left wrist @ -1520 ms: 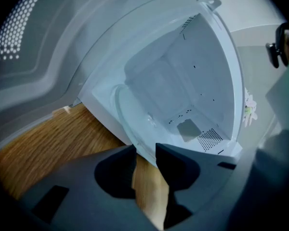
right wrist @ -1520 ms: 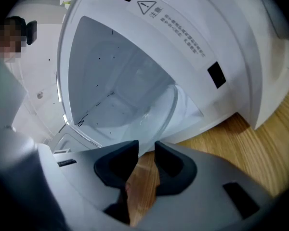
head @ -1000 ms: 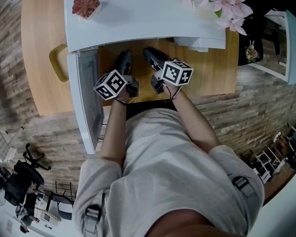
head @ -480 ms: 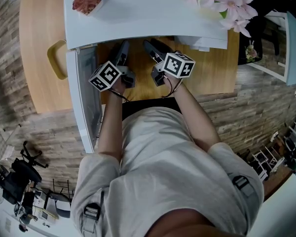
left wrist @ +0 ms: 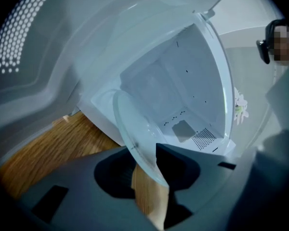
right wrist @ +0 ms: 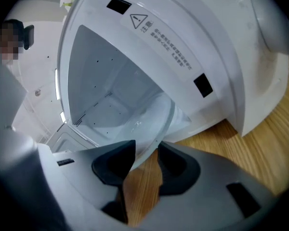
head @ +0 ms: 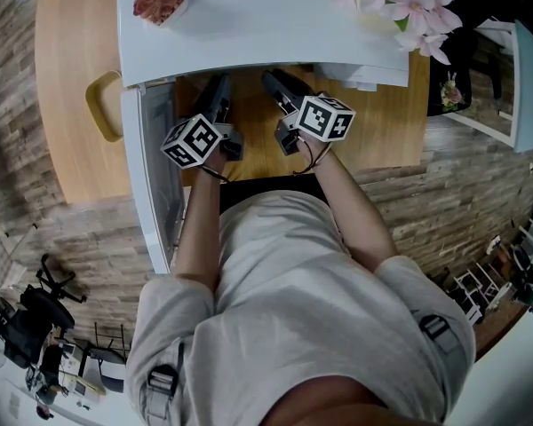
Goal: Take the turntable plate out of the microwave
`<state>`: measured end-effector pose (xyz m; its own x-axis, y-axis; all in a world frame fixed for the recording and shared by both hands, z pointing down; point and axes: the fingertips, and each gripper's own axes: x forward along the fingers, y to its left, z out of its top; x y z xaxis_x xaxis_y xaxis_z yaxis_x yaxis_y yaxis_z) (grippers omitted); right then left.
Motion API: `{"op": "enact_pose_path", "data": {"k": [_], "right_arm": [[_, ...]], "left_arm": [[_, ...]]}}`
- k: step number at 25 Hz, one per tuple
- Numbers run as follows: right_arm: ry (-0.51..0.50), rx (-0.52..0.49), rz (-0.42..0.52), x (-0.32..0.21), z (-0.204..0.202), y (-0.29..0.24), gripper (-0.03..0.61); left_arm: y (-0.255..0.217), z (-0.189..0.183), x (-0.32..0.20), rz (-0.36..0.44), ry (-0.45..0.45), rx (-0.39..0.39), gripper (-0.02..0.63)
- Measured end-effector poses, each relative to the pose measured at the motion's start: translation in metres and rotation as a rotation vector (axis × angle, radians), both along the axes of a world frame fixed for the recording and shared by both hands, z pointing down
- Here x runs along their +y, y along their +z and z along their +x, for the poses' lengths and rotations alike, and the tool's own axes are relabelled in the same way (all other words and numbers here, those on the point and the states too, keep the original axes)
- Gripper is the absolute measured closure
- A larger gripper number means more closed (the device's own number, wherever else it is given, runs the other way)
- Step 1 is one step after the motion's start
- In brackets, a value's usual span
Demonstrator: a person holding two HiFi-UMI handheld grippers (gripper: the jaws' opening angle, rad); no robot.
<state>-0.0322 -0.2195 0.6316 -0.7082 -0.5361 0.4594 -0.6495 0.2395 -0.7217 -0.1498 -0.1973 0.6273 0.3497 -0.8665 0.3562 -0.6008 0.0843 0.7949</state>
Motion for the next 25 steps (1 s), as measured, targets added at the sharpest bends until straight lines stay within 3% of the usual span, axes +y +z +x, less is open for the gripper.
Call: {"op": "enact_pose_path", "data": {"k": [13,20,24,25], "right_arm": [[-0.007,0.021,-0.023,0.030,0.011,0.006,0.431],[-0.011,0.015,-0.029,0.033,0.014,0.008,0.428],[-0.016,0.023,-0.042,0.032,0.015,0.011,0.442],[-0.017,0.020,-0.043,0.032,0.015,0.011,0.443]], "left_arm": [[0.009,0.011,0.031,-0.043,0.028,0.029,0.472],[0.010,0.012,0.033,-0.027,0.036,0.040,0.471],[0.011,0.000,0.023,-0.018,-0.046,0.085,0.359],[0.012,-0.003,0.018,-0.014,-0.062,0.092,0.359]]}}
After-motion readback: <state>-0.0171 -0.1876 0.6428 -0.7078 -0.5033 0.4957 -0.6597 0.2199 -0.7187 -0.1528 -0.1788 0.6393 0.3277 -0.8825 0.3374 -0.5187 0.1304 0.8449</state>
